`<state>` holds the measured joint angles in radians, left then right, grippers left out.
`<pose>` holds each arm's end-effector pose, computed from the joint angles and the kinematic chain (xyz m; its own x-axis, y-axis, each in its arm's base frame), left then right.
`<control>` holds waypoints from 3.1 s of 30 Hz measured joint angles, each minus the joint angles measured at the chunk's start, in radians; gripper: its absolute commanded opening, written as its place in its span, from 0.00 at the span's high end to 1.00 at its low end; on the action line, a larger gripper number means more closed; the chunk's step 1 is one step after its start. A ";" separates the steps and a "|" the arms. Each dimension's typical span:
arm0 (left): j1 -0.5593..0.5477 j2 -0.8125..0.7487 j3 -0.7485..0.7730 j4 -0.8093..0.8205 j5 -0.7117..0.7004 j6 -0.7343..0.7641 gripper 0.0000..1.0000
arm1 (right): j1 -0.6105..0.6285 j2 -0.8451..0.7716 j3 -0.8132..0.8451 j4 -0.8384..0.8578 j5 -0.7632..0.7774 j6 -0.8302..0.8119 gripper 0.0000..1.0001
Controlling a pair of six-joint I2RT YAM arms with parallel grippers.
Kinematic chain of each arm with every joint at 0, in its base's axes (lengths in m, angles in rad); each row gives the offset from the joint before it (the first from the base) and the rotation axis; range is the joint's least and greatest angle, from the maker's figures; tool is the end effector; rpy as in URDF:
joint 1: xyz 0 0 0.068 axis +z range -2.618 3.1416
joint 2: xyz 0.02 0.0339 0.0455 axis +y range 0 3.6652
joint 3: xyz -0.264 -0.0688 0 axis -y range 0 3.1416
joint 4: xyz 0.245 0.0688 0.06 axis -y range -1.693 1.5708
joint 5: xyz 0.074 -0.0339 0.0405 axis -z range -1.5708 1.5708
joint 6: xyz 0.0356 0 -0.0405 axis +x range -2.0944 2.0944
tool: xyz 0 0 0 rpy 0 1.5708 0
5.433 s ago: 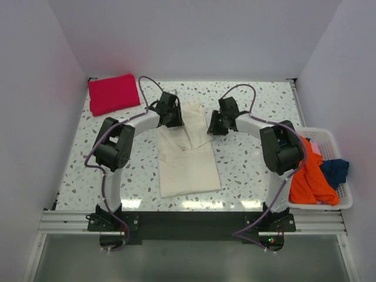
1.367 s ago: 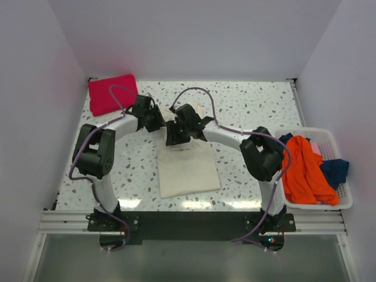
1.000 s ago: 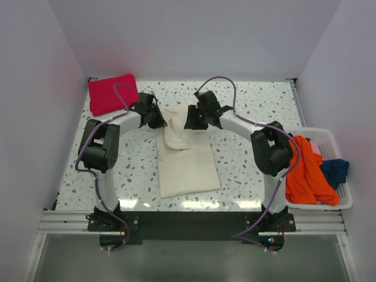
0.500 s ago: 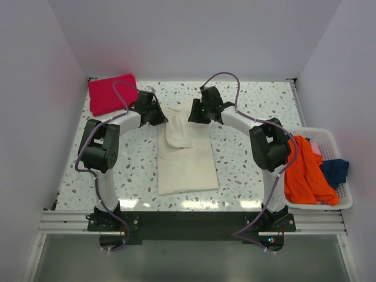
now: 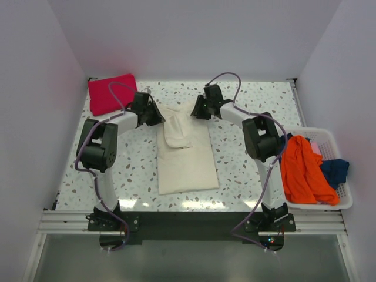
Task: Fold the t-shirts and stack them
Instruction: Fold the tshirt
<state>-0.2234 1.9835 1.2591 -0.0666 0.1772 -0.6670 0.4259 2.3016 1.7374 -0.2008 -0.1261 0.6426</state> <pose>0.4138 -0.1005 0.1604 -0.7545 -0.4531 -0.4749 -0.1627 0.8300 -0.5335 0.4664 0.2165 0.1541 -0.8000 0.2899 -0.5253 -0.0163 0.8647 0.5020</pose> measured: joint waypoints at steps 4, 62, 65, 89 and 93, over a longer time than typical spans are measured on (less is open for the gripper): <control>0.010 0.000 -0.002 0.018 0.003 0.008 0.57 | -0.016 0.000 0.000 0.000 0.000 0.014 0.59; -0.183 -0.220 -0.323 -0.023 -0.010 0.050 0.91 | 0.262 -0.337 -0.401 -0.143 0.074 -0.113 0.78; -0.183 -0.220 -0.323 -0.023 -0.010 0.049 0.91 | 0.277 -0.311 -0.388 -0.166 0.104 -0.126 0.75; -0.152 -0.296 -0.258 -0.052 0.007 0.049 0.82 | 0.208 -0.458 -0.349 -0.218 0.149 -0.142 0.58; -0.151 -0.356 -0.292 -0.046 0.015 0.037 0.80 | 0.216 -0.495 -0.369 -0.214 0.135 -0.134 0.58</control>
<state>-0.3748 1.6276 0.9672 -0.1123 0.1921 -0.6300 0.6418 1.8065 1.3682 -0.4149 0.0093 0.5087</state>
